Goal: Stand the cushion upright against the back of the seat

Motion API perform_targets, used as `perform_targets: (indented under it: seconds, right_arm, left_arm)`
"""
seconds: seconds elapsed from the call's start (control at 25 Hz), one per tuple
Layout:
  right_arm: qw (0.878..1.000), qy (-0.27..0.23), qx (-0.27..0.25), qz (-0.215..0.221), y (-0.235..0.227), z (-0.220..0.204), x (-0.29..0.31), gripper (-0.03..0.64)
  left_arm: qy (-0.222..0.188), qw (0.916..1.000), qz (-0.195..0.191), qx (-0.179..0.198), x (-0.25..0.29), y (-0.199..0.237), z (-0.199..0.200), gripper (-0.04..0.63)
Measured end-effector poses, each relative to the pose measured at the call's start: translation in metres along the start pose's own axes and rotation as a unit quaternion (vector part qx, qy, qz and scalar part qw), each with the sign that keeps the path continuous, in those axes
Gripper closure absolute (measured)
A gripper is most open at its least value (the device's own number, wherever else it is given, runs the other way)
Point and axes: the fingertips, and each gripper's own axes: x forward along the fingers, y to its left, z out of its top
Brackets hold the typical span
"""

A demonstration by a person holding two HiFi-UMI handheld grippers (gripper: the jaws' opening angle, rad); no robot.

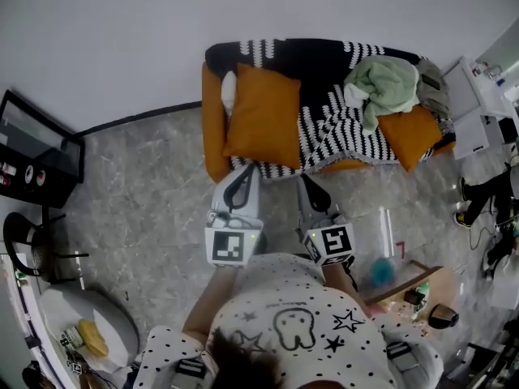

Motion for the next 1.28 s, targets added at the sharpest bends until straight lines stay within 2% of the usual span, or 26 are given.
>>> perform_targets:
  seconds: [0.56,0.88,1.12,1.28]
  right_arm:
    - [1.000,0.004,-0.002,-0.006,0.007,-0.004,0.042,0.618]
    - [1.000,0.008,-0.002,0.005,0.000,-0.003,0.057,0.618]
    - [0.998,0.003,-0.019,0.053,-0.017,0.005,0.078,0.618]
    - [0.997,0.003,-0.037,0.069,-0.043,0.014,0.095,0.618]
  left_arm:
    - [0.005,0.9998,-0.018,-0.009,0.018,0.025,-0.013,0.598]
    - [0.013,0.9998,-0.001,-0.016,0.028,0.034,-0.017,0.598]
    - [0.015,0.9997,0.013,-0.016,0.052,0.038,-0.021,0.598]
    - [0.021,0.9995,0.017,-0.019,0.078,0.036,-0.019,0.598]
